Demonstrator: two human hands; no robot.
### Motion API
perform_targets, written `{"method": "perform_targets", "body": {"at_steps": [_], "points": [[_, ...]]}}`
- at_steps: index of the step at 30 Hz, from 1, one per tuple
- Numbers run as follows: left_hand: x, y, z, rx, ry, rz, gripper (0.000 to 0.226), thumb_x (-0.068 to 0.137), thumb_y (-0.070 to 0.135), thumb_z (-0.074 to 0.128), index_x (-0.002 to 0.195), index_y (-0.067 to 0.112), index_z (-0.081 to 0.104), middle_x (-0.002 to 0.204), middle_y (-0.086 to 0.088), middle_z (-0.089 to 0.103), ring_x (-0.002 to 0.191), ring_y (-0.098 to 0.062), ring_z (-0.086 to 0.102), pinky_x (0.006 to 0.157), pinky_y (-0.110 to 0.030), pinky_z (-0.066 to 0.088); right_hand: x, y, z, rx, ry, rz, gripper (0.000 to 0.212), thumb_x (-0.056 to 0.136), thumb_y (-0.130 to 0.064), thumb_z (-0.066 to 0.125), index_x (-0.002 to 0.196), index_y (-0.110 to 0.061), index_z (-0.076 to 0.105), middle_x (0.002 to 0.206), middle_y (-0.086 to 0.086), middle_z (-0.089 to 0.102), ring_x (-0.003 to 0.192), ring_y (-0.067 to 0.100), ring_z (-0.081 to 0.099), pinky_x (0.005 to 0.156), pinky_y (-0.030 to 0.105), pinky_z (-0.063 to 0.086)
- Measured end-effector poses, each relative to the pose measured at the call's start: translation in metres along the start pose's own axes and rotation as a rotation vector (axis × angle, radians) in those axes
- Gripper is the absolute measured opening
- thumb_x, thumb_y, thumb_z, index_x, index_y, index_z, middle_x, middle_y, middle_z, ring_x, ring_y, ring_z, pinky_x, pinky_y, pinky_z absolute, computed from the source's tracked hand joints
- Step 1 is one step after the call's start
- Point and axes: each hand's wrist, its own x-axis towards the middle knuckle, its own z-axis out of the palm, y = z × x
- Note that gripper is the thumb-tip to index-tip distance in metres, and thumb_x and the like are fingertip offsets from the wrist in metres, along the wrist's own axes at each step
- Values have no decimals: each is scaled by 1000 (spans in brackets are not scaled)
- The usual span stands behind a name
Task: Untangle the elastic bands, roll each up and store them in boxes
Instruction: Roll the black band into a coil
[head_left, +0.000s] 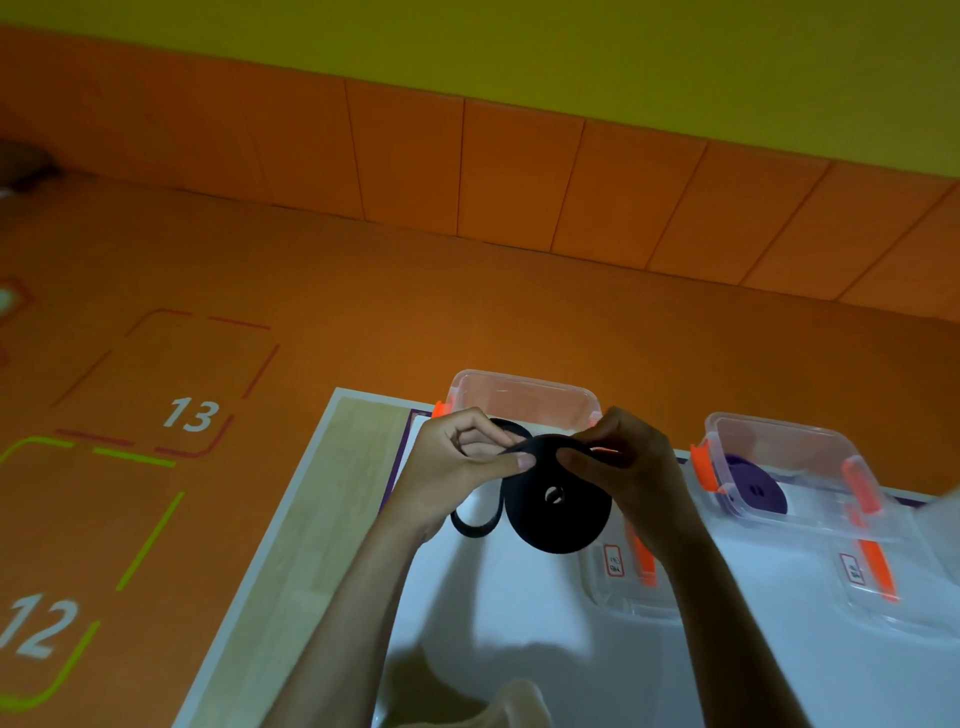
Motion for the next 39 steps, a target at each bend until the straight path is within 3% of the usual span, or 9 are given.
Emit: {"method": "perform_targets", "body": {"at_steps": [3, 6, 10, 15, 23, 27, 31, 35, 39], "points": [[1, 1, -1, 49, -23, 15, 20, 78, 6, 93, 84, 13, 75, 81, 2, 79, 78, -12, 76, 76, -18, 56, -1, 3, 3, 104, 58, -33, 22, 82, -10, 81, 81, -29, 70, 101, 0, 78, 93, 27, 78, 67, 29, 63], [1, 3, -10, 11, -33, -17, 21, 76, 9, 94, 88, 12, 76, 92, -12, 80, 88, -24, 79, 80, -27, 60, 0, 5, 6, 148, 22, 19, 31, 87, 1, 77, 89, -28, 69, 102, 3, 77, 97, 31, 76, 70, 34, 64], [3, -1, -8, -18, -22, -64, 22, 75, 4, 93, 86, 11, 75, 95, -16, 80, 90, -29, 79, 81, -33, 63, 1, 12, 5, 156, -48, 87, 31, 86, -9, 80, 108, -30, 78, 104, 5, 78, 98, 30, 76, 75, 35, 65], [5, -7, -7, -31, 68, -32, 23, 80, -1, 89, 89, 4, 68, 99, -7, 79, 96, -20, 75, 79, -26, 59, 4, 13, 9, 241, 74, 81, 14, 74, -20, 82, 87, -25, 80, 100, 3, 79, 94, 24, 77, 71, 29, 62], [11, -15, -9, -214, 164, -54, 26, 79, -5, 88, 97, 9, 76, 104, -13, 77, 95, -29, 70, 92, -42, 61, 10, 21, 11, 307, 39, 136, 26, 80, -17, 88, 92, -17, 66, 117, 9, 76, 105, 36, 75, 74, 52, 66], [15, -19, -6, -167, 199, -26, 33, 78, -4, 89, 106, 7, 75, 103, -11, 80, 93, -25, 73, 84, -34, 61, 11, 25, 15, 263, 50, 225, 36, 76, -28, 87, 106, -22, 67, 103, 14, 80, 94, 35, 78, 70, 41, 67], [19, -27, -3, -147, 244, -39, 27, 79, -2, 89, 98, 5, 71, 101, -18, 78, 86, -20, 74, 73, -27, 60, 13, 35, 18, 227, 119, 185, 27, 84, -14, 83, 103, -33, 81, 99, 8, 82, 91, 29, 79, 71, 32, 64], [22, -36, -4, -78, 240, -104, 19, 83, 8, 89, 99, 15, 80, 103, -11, 78, 91, -23, 76, 84, -42, 67, 19, 42, 21, 313, 202, 195, 26, 73, -21, 85, 99, -20, 80, 103, 12, 81, 95, 31, 79, 71, 31, 64], [29, -46, -12, -110, 241, -140, 27, 83, 8, 89, 107, 19, 82, 102, -8, 80, 96, -24, 78, 85, -36, 65, 30, 54, 25, 309, 238, 201, 19, 80, -9, 84, 94, -21, 78, 102, 9, 81, 95, 28, 79, 71, 31, 64]]}}
